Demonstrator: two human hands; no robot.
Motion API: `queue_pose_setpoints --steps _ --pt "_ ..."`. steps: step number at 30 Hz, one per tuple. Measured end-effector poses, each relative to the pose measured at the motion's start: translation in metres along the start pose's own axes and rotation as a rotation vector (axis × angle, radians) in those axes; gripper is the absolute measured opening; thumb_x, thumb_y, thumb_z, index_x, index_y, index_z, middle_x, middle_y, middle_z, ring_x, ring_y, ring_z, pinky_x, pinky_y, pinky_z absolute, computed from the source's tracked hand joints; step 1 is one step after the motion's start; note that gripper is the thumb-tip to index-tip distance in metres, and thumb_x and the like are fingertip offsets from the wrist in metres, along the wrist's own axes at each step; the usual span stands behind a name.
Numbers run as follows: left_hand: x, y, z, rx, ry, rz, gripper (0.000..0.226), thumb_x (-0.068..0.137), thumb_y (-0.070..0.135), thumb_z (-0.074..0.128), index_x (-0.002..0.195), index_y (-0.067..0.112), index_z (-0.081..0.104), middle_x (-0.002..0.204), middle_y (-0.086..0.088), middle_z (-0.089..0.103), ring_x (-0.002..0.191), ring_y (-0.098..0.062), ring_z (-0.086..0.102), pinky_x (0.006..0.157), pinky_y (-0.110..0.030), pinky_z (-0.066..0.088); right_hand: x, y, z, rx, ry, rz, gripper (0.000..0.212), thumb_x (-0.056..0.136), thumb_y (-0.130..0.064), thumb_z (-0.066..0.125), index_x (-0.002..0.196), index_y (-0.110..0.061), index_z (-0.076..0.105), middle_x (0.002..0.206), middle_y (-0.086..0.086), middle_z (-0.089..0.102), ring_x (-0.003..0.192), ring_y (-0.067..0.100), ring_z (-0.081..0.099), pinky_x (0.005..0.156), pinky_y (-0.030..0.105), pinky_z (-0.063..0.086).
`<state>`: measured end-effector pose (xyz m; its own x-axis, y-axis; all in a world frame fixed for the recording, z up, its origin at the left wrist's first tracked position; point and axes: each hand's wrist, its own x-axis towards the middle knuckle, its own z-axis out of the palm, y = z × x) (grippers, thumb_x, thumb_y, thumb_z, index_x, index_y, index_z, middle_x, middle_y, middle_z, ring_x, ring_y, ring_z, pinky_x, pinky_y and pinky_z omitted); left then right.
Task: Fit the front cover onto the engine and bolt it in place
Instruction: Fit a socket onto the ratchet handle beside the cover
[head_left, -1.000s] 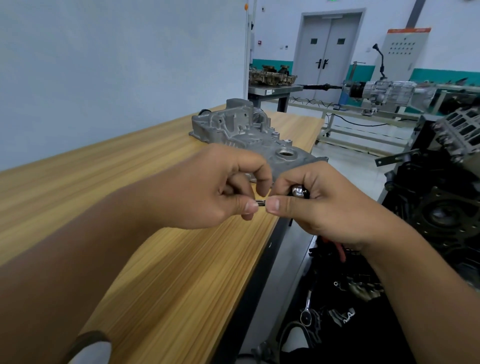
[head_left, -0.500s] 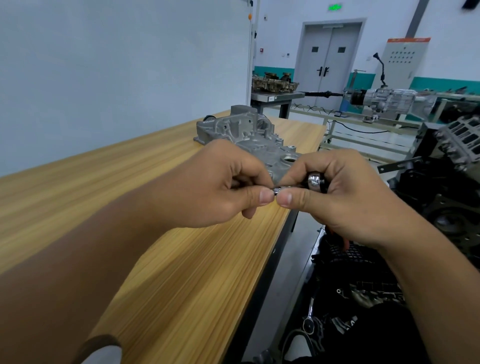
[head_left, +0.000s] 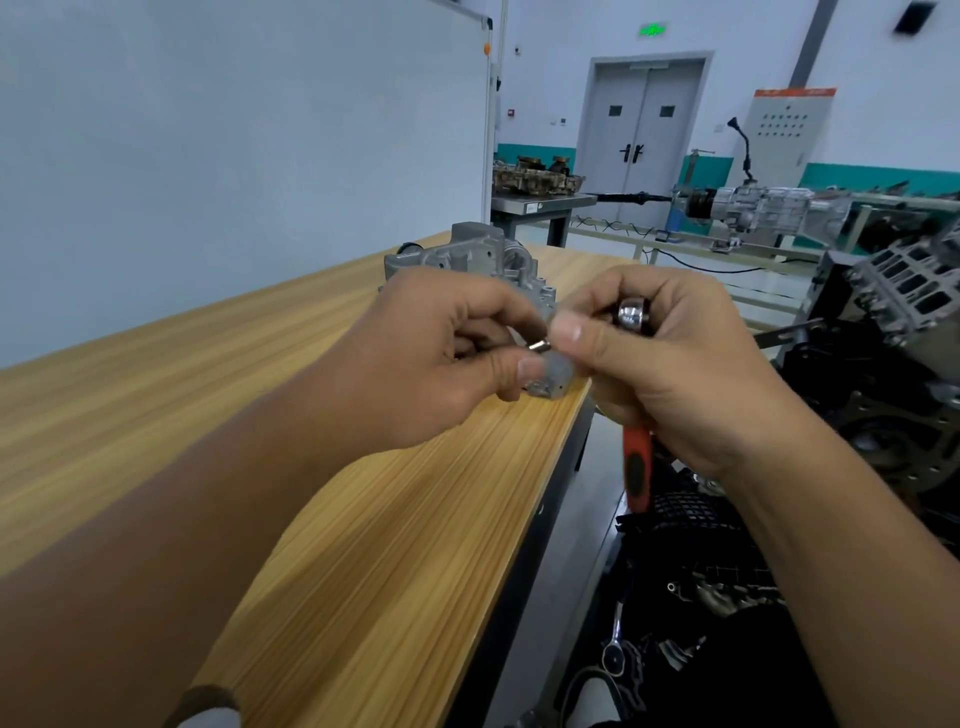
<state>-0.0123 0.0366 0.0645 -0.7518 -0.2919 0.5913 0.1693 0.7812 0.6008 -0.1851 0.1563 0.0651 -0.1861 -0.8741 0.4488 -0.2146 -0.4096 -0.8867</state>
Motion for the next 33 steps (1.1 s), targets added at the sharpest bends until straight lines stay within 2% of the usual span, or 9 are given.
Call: queue_pose_setpoints --steps 3,8,12,15,18,22,26,29,33 --pt "0.001 -0.002 0.0 -0.051 0.028 -0.004 0.019 0.086 -0.005 0.073 0.094 0.012 0.071 0.066 0.005 0.071 0.049 0.003 0.062 0.052 -0.007 0.046 0.0 0.006 0.007 0.219 0.08 0.009 0.013 0.081 -0.017 0.077 0.08 -0.009 0.067 0.062 0.014 0.06 0.035 0.007 0.035 0.042 0.016 0.029" --pt "-0.002 -0.004 0.002 -0.113 0.087 0.003 0.016 0.092 -0.007 0.067 0.105 0.002 0.065 0.063 -0.013 0.067 0.044 0.002 0.057 0.047 -0.008 0.043 0.007 0.005 0.02 0.212 0.144 0.025 0.013 0.079 -0.024 0.077 0.077 -0.014 0.069 0.056 0.01 0.057 0.034 0.008 0.036 0.039 0.016 0.029" --pt "0.003 -0.007 0.004 -0.44 0.299 -0.17 0.017 0.104 0.016 0.056 0.096 0.012 0.07 0.06 -0.003 0.054 0.039 -0.01 0.042 0.037 -0.021 0.034 0.011 0.006 0.034 0.136 0.144 0.236 0.028 0.089 -0.046 0.072 0.086 -0.018 0.067 0.065 0.005 0.059 0.043 0.01 0.034 0.042 0.021 0.025" --pt "0.009 -0.012 -0.006 -0.83 0.56 -0.406 0.034 0.106 0.041 0.049 0.086 0.016 0.062 0.057 0.004 0.039 0.041 -0.011 0.033 0.038 -0.022 0.031 0.002 0.019 0.048 0.343 0.136 0.41 0.021 0.101 -0.016 0.052 0.089 -0.009 0.068 0.077 0.011 0.06 0.051 0.014 0.041 0.048 0.029 0.026" --pt "0.008 -0.02 -0.02 -1.149 0.71 -0.578 0.043 0.105 0.053 0.043 0.076 0.022 0.05 0.053 0.007 0.029 0.039 -0.01 0.028 0.036 -0.02 0.027 -0.013 0.035 0.063 0.346 0.144 0.403 0.018 0.102 0.002 0.052 0.111 0.001 0.068 0.079 0.015 0.061 0.055 0.014 0.045 0.049 0.028 0.032" --pt "0.007 -0.03 -0.023 -1.355 0.822 -0.65 0.043 0.106 0.043 0.039 0.069 0.021 0.045 0.049 0.008 0.028 0.035 -0.009 0.028 0.035 -0.016 0.025 -0.029 0.046 0.085 0.492 0.105 0.304 0.029 0.096 -0.006 0.062 0.125 -0.011 0.064 0.082 0.018 0.067 0.051 0.017 0.047 0.046 0.028 0.036" --pt "0.01 -0.03 -0.018 -1.546 0.949 -0.674 0.041 0.104 0.032 0.038 0.065 0.021 0.039 0.044 0.008 0.029 0.03 -0.01 0.029 0.034 -0.013 0.026 -0.043 0.052 0.098 0.673 0.13 0.205 0.028 0.084 -0.016 0.072 0.105 -0.006 0.058 0.086 0.022 0.07 0.04 0.013 0.04 0.043 0.02 0.029" --pt "0.012 -0.024 -0.01 -1.614 1.006 -0.713 0.036 0.099 0.025 0.039 0.064 0.02 0.034 0.042 0.007 0.03 0.027 -0.012 0.03 0.034 -0.011 0.027 -0.05 0.053 0.103 0.84 0.15 0.129 0.031 0.081 -0.017 0.071 0.104 -0.001 0.061 0.071 0.016 0.057 0.038 0.012 0.038 0.042 0.018 0.026" --pt "0.015 -0.014 -0.004 -1.603 1.042 -0.788 0.028 0.087 0.01 0.035 0.061 0.018 0.03 0.039 0.003 0.03 0.024 -0.015 0.028 0.035 -0.011 0.027 -0.053 0.05 0.103 0.834 0.166 0.05 0.026 0.081 -0.016 0.073 0.1 -0.001 0.064 0.068 0.013 0.053 0.039 0.012 0.037 0.042 0.018 0.025"
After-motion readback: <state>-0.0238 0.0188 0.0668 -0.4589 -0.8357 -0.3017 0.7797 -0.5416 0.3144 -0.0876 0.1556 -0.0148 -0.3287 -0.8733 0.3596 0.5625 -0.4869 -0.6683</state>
